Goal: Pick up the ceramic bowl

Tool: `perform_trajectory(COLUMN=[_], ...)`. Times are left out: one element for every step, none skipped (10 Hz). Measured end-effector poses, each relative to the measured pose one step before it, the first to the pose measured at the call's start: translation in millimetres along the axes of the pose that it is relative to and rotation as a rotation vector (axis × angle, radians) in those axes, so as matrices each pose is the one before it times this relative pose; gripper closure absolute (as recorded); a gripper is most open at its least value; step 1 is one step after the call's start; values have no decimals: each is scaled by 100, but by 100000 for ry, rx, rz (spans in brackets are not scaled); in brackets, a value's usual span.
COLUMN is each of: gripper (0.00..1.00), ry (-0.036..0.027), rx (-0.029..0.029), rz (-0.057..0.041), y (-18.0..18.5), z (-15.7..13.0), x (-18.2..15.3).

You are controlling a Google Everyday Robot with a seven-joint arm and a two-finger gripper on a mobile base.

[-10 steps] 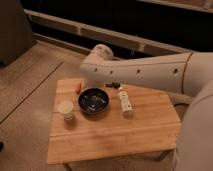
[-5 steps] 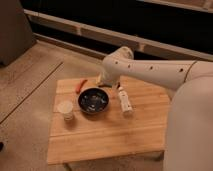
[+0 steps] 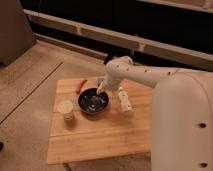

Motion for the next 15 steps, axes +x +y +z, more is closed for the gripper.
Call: perform_trajectory(gripper=[35, 35, 35, 35, 35, 35, 37, 44, 56, 65, 78, 87, 96, 100, 100], ry=[3474, 2842, 4072, 3376, 4126, 2409, 1837, 300, 440, 370, 417, 9, 91, -186, -1944], rx=[1301, 1642, 2879, 2755, 3576, 2192, 2058, 1394, 614, 187, 199, -38, -103, -174, -1132], rz=[-1877, -1201, -1645, -1324, -2142, -1383, -1078, -695, -564, -218, -618, -591, -77, 232, 667], y=[391, -69, -381, -455, -281, -29, -58, 6, 88, -24, 161, 290, 31, -31, -19], z=[1284, 886, 1153, 842, 1096, 633, 447, 82, 69, 37, 63, -46, -33, -59, -615], x=[151, 349, 565, 495, 342, 69, -116, -392, -346, -175, -159, -126, -82, -108, -529])
